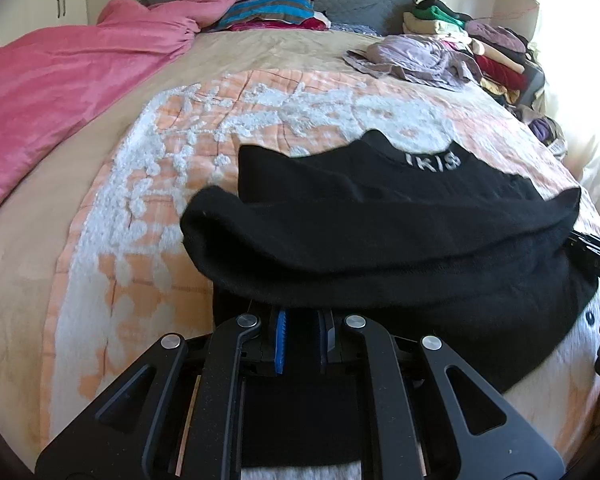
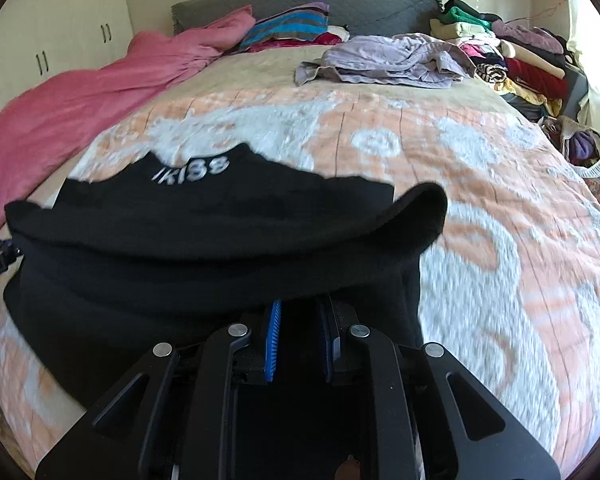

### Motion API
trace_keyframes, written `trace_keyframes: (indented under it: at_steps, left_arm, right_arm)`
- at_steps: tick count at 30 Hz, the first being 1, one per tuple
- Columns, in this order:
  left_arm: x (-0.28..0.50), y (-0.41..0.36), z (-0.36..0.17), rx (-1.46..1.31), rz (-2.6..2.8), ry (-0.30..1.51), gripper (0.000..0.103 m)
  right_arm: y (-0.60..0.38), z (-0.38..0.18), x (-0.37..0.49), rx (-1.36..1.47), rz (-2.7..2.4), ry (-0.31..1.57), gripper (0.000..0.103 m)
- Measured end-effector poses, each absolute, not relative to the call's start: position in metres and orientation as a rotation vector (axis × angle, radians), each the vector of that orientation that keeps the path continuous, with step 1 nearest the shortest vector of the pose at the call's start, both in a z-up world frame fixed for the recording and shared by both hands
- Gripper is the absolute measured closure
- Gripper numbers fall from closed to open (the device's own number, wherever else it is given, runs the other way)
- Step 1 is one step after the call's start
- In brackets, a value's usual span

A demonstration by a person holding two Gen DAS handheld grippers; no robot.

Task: Fold small clothes

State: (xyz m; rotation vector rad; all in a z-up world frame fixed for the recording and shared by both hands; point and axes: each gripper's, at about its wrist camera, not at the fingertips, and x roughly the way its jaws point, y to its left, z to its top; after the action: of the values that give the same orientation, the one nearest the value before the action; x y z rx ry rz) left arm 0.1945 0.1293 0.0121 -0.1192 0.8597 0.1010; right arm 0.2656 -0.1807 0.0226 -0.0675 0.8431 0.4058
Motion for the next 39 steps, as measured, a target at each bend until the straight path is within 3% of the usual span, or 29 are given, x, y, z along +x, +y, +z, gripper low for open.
trace_keyframes:
  at_steps: [17, 19, 21, 22, 26, 28, 31, 33, 34, 39]
  left_arm:
    - [0.233, 0.185, 0.016, -0.278, 0.175, 0.832, 0.098]
    - [0.233, 0.191, 0.015, -0.289, 0.182, 0.832, 0.097]
    - [0.234, 0.195, 0.014, -0.295, 0.179, 0.832, 0.094]
    - [0.235, 0.196, 0.013, -0.299, 0.178, 0.834, 0.092]
    - [0.24, 0.197, 0.01, -0.285, 0.171, 0.845, 0.08]
    - [0.242, 0.197, 0.008, -0.285, 0.164, 0.844, 0.08]
    - [0.243, 0.194, 0.008, -0.276, 0.148, 0.837, 0.08]
    - [0.244, 0.191, 0.009, -0.265, 0.128, 0.826, 0.091]
    - [0.243, 0.19, 0.009, -0.265, 0.119, 0.821, 0.1]
    - [0.236, 0.191, 0.024, -0.255, 0.107, 0.763, 0.101]
  right_arm:
    - [-0.2, 0.032, 0.332, 0.038, 0.325, 0.823, 0.087]
    - [-0.2, 0.034, 0.329, -0.001, 0.309, 0.805, 0.083]
    - [-0.201, 0.033, 0.329, -0.034, 0.286, 0.802, 0.067]
    - [-0.201, 0.032, 0.329, -0.047, 0.283, 0.804, 0.064]
    - [-0.197, 0.024, 0.336, -0.072, 0.286, 0.834, 0.064]
    - [-0.194, 0.02, 0.338, -0.086, 0.295, 0.842, 0.064]
    - [-0.192, 0.017, 0.339, -0.089, 0.318, 0.85, 0.076]
    - [-0.191, 0.018, 0.338, -0.09, 0.328, 0.84, 0.09]
    - [-0.192, 0.02, 0.336, -0.086, 0.331, 0.833, 0.091]
    - [-0.211, 0.043, 0.329, 0.039, 0.377, 0.784, 0.095]
